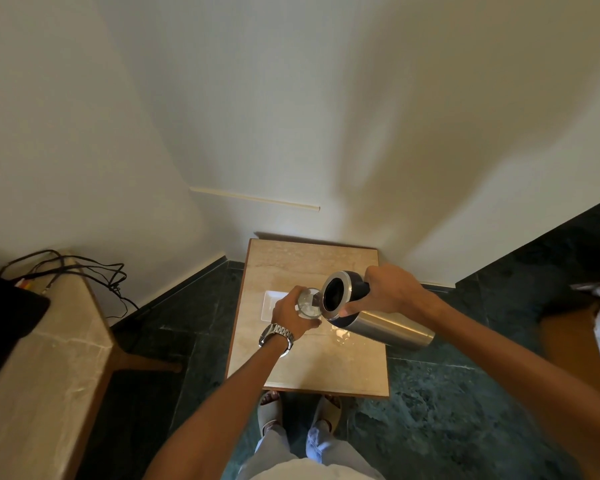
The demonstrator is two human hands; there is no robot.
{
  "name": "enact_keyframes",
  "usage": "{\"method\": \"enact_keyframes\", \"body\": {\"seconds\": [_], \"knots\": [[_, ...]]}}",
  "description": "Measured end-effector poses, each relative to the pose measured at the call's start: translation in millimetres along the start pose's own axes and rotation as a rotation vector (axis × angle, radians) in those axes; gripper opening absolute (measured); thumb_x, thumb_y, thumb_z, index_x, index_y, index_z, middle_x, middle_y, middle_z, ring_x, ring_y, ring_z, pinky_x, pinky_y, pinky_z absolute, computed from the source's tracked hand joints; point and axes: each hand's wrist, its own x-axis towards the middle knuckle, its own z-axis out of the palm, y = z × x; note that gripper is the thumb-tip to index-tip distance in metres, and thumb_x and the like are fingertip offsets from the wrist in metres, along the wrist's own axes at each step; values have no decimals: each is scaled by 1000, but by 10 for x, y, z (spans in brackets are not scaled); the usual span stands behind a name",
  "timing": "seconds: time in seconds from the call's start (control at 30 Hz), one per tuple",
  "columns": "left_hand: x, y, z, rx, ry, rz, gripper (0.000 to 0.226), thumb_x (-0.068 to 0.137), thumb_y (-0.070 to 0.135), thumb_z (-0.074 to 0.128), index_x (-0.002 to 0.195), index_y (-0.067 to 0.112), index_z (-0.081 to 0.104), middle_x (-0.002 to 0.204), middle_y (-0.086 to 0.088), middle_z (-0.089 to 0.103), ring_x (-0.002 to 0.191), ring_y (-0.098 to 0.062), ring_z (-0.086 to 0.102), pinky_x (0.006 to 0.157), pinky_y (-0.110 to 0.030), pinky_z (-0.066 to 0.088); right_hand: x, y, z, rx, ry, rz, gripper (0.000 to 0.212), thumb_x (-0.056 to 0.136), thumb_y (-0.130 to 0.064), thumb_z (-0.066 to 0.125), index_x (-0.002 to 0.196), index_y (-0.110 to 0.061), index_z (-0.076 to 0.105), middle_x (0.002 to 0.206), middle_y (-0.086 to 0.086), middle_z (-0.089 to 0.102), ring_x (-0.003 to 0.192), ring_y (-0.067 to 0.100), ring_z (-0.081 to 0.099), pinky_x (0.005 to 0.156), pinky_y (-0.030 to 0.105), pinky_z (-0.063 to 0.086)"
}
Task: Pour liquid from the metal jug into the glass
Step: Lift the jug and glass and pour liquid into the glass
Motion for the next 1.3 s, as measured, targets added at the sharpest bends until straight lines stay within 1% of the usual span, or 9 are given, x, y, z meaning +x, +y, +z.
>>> {"method": "enact_keyframes", "body": {"seconds": [0.1,0.23,0.37,0.5,0.7,0.8,0.97,1.23,1.3], "knots": [[-14,3,11,-11,1,-3,69,68,18,93,128,15,59,122,-7,70,114,-28,65,97,-45,58,-18,6,-6,1,1,4,73,65,-77,75,104,-16,69,74,-8,62,59,10,58,51,15,40],[-22,4,24,-16,2,-4,69,67,17,93,128,15,59,123,-7,70,115,-28,64,98,-45,58,-27,56,23,33,-1,15,73,63,-78,75,98,-15,71,71,-8,63,61,12,62,55,18,49],[-12,14,30,6,-3,-4,70,67,19,93,129,16,59,123,-6,70,115,-28,65,98,-44,58,-47,124,74,57,8,39,68,65,-76,75,98,-16,70,69,-11,60,58,10,60,52,15,42],[4,2,46,17,-16,4,69,68,20,92,129,16,60,123,-7,71,115,-28,65,99,-46,58,-36,140,98,26,-4,18,71,64,-78,74,98,-16,71,74,-6,67,62,12,64,57,18,49],[5,8,76,15,-29,0,68,69,19,92,129,16,60,124,-7,70,117,-29,65,101,-49,56,-25,81,47,-8,-18,14,62,62,-81,73,85,-25,56,62,-15,54,56,7,57,49,16,40],[5,14,87,22,-30,3,69,68,20,92,129,16,60,123,-7,71,116,-28,65,100,-47,57,-28,67,32,-10,-8,3,62,63,-80,74,87,-26,55,62,-18,50,55,5,54,48,14,37],[20,12,97,18,-37,1,69,67,20,93,128,16,61,122,-7,71,114,-28,66,98,-47,58,2,66,17,-19,-4,-14,72,63,-79,74,101,-17,68,61,-18,49,53,4,53,48,14,37],[57,-10,98,16,-35,-4,69,65,19,93,127,16,61,119,-6,72,111,-29,67,95,-47,59,34,49,4,-77,-31,-17,79,62,-81,73,104,-15,70,76,-6,65,62,10,62,61,23,55],[70,-23,108,15,-33,1,69,66,19,93,127,15,61,120,-7,72,112,-29,67,96,-46,59,51,44,9,-87,-34,-18,79,63,-80,73,107,-15,70,80,-4,67,65,12,63,63,23,56]]}}
